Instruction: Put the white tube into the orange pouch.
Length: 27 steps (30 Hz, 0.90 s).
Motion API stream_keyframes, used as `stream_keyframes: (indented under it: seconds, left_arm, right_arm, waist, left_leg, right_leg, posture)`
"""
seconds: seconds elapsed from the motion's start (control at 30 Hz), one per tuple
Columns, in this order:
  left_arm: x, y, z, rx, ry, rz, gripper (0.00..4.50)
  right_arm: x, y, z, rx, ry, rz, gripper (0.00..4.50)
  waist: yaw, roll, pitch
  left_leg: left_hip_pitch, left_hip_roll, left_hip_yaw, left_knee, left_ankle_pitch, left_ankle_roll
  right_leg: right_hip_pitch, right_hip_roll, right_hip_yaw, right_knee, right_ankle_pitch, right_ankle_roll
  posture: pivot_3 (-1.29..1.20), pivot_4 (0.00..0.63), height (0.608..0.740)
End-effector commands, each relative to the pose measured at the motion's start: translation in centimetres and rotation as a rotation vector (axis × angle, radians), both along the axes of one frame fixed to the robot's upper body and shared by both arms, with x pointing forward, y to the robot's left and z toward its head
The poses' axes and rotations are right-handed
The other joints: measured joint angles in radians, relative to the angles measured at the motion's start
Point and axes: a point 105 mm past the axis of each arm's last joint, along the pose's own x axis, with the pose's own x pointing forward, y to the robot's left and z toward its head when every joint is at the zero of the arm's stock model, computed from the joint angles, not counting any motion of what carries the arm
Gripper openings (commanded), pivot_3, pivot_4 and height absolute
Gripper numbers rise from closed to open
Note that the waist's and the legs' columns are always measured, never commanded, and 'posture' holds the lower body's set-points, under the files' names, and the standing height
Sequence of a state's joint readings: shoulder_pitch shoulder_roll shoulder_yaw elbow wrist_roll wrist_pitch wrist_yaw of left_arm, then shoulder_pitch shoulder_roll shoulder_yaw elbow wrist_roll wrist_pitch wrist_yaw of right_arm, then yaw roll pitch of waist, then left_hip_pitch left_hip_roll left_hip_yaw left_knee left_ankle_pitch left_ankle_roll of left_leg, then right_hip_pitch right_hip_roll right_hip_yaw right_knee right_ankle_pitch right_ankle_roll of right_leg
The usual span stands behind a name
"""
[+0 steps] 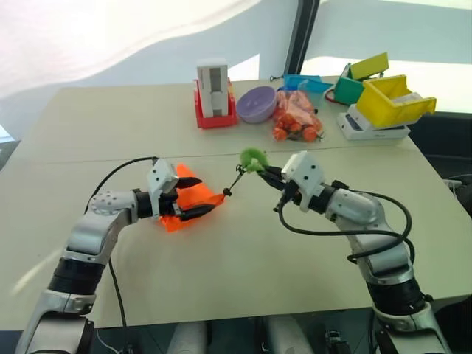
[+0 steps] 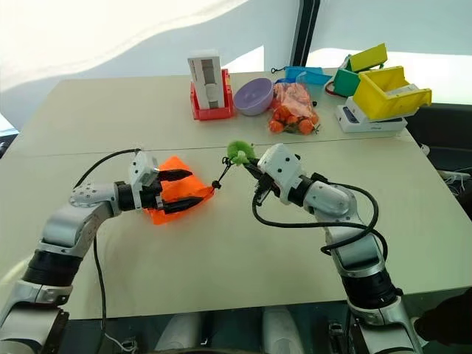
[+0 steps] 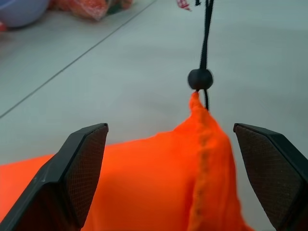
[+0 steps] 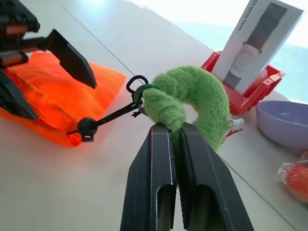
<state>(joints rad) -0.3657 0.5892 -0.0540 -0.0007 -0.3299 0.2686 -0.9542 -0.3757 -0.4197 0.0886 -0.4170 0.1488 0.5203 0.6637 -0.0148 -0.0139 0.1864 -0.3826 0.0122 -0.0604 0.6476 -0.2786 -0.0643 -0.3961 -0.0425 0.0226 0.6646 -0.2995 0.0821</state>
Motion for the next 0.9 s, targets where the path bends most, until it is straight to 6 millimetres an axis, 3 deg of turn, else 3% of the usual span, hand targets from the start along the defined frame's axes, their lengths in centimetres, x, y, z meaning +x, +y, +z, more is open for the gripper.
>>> stream_keyframes:
  seconds: [0.03,0.2,0.47,0.67,0.9]
  left_arm:
    - [-0.3,-0.5,1.7,0.032,-0.18,0.032,4.46]
    - [-2.0,-2.5,1.3,0.137,-0.361,0.07,4.46]
    - [-3.0,-5.7,0.1,0.176,-0.448,0.267,4.46]
    - [-2.8,-6.4,-0.7,0.161,-0.422,0.402,4.46]
    - [-1.7,-7.3,-0.2,0.102,-0.453,0.477,4.46]
  right_arm:
    - [-0.8,0.3,1.5,0.06,0.003,0.024,0.0]
    - [-1.1,0.5,1.7,0.119,0.068,0.041,0.0]
    - [-0.9,0.0,2.5,0.176,0.132,0.038,0.0]
    - [-1.3,-0.2,3.8,0.25,0.177,0.067,0.0]
    - [-1.8,-0.2,2.9,0.21,0.214,0.081,0.0]
  waist:
    - [0.001,0.0,0.0]
    - [0.001,0.0,0.0]
    - [0.0,0.0,0.0]
    - [0.002,0.0,0.0]
    - [0.003,0.0,0.0]
  left_leg:
    - [-0.001,0.0,0.0,0.0,0.0,0.0]
    - [-0.003,0.0,0.0,0.001,0.0,0.0]
    - [-0.003,-0.002,0.0,0.002,0.0,0.0]
    - [-0.004,-0.002,0.0,0.002,0.0,0.0]
    - [-0.004,-0.003,0.0,0.002,0.0,0.0]
  right_leg:
    - [0.0,0.0,0.0,0.0,0.0,0.0]
    - [-0.002,-0.001,0.0,0.0,0.0,0.0]
    - [-0.002,0.0,0.0,0.0,0.001,0.002]
    - [-0.002,0.001,-0.001,0.001,0.001,0.002]
    - [-0.002,0.0,-0.001,0.0,0.001,0.002]
  posture:
    - [0.0,0.15,0.74]
    - [0.0,0.15,0.74]
    - [0.0,0.15,0.74]
    - [0.0,0.15,0.74]
    - [0.0,0.15,0.74]
